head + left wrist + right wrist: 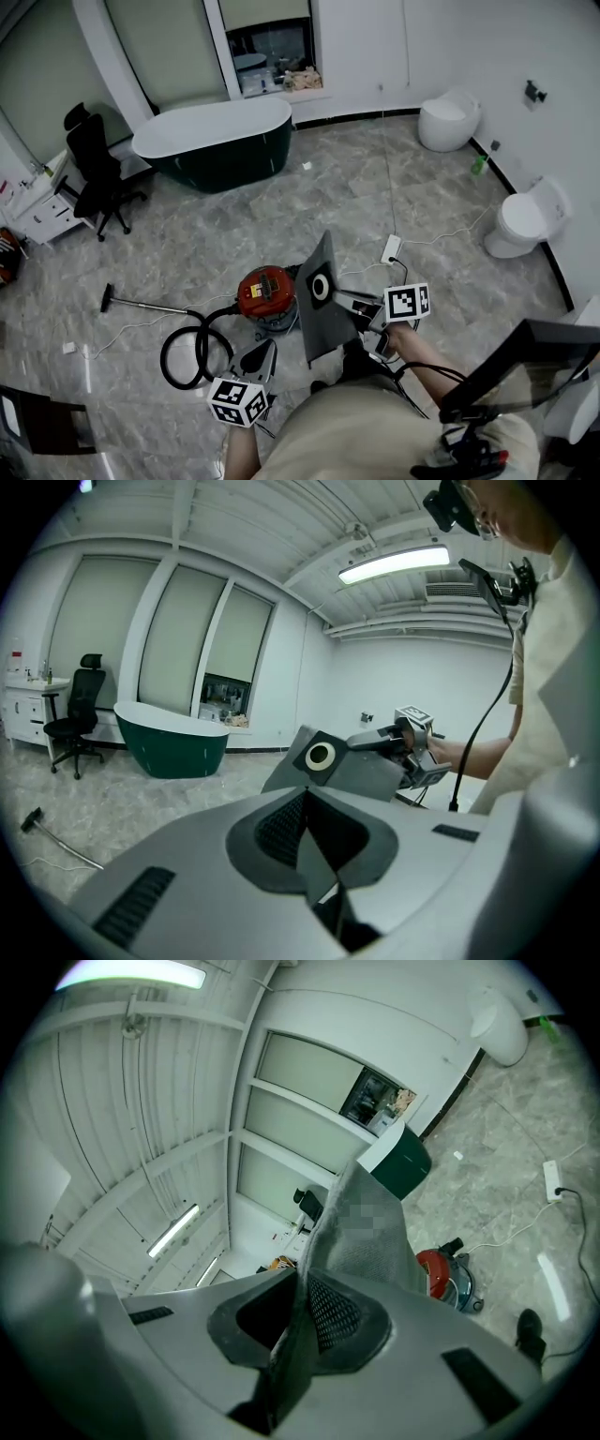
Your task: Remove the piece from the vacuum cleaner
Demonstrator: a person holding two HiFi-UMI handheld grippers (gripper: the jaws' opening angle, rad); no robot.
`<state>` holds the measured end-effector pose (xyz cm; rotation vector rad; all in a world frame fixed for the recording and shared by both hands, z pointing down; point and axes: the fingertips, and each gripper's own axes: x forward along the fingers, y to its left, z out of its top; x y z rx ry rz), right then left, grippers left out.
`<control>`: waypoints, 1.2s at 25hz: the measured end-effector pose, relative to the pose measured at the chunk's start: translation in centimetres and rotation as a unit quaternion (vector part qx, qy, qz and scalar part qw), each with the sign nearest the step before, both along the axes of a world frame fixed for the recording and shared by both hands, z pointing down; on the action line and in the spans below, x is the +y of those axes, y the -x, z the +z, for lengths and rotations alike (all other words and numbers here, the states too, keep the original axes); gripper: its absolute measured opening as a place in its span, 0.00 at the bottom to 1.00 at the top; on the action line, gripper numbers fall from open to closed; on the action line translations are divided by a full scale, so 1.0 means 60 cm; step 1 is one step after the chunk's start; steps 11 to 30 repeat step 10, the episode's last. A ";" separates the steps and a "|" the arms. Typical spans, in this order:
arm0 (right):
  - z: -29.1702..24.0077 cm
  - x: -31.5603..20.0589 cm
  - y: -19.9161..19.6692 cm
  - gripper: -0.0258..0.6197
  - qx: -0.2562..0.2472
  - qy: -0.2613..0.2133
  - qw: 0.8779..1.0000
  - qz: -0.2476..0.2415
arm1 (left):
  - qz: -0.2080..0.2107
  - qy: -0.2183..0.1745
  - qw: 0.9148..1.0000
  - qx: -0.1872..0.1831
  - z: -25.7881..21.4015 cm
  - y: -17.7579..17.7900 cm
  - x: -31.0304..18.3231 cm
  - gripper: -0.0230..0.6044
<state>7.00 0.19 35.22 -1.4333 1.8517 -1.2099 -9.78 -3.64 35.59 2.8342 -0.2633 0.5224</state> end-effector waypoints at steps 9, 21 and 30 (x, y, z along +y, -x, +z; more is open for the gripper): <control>-0.035 0.080 0.013 0.09 0.019 0.002 0.999 0.027 | 0.052 0.021 0.998 0.008 0.005 -0.024 0.063 0.04; -0.038 0.089 0.011 0.09 0.019 0.002 0.999 0.030 | 0.057 0.024 0.998 0.007 0.007 -0.028 0.071 0.04; -0.038 0.089 0.011 0.09 0.019 0.002 0.999 0.030 | 0.057 0.024 0.998 0.007 0.007 -0.028 0.071 0.04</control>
